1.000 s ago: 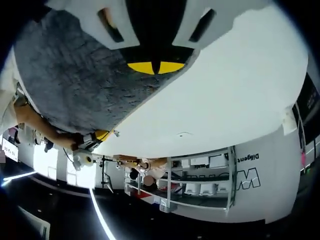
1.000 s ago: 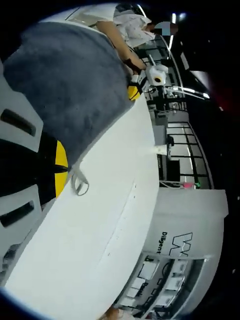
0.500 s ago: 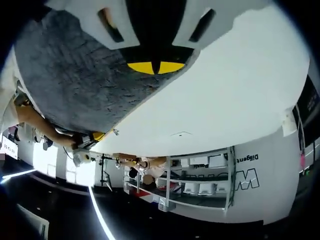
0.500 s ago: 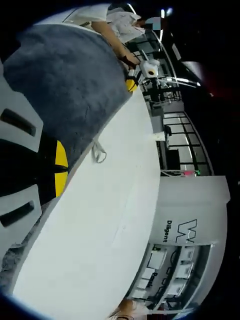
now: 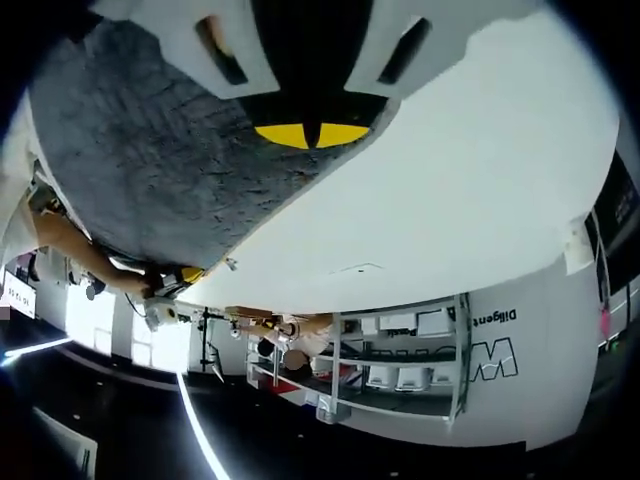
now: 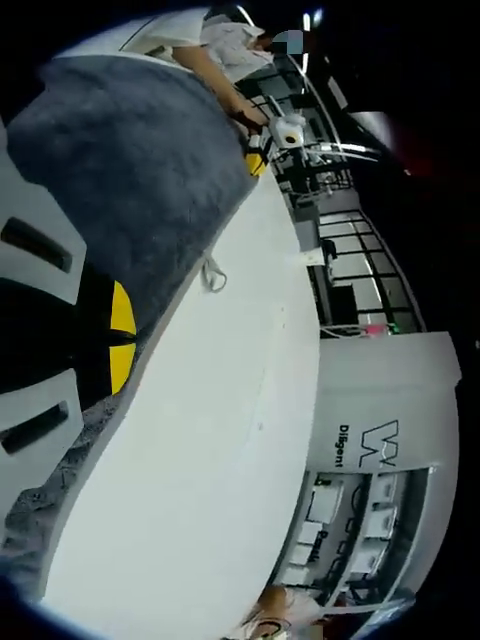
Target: Open the folded towel by lifting each exposed corner and separating the folded layers until the towel lies flat within the target outline without major curled edges
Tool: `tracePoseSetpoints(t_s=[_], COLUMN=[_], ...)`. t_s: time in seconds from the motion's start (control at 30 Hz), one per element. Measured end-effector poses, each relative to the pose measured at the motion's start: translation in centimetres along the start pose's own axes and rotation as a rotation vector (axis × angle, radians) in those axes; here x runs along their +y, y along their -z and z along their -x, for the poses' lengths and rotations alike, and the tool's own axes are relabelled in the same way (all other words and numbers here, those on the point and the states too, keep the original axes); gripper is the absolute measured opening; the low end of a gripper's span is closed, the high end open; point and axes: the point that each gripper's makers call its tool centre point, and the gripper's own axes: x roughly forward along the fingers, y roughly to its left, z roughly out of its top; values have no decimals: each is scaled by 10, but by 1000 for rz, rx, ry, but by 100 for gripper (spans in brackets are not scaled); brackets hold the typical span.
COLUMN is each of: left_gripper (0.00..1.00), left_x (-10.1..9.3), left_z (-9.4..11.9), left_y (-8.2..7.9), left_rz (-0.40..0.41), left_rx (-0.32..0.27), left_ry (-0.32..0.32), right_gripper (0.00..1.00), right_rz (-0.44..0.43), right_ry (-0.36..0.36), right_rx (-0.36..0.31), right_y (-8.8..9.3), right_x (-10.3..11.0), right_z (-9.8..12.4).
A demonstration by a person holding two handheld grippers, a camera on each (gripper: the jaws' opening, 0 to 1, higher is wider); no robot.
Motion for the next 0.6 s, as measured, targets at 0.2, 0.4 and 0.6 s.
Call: tracePoseSetpoints(t_s=[0.2, 0.4, 0.6], left_gripper=[0, 0, 0], left_x=[0, 0, -1], left_z=[0, 0, 0], left_y=[0, 0, 0], left_rz=[-1, 4, 4], left_rx=[1, -2, -2], left_ry=[-1, 0, -2], right_gripper=[0, 0, 0], right_rz=[-34, -23, -34], right_ry=[30, 38, 34], right_rx=[-7, -21, -37], right_y=[6, 8, 7], right_x=[-18, -20, -23], right_z=[11, 14, 14])
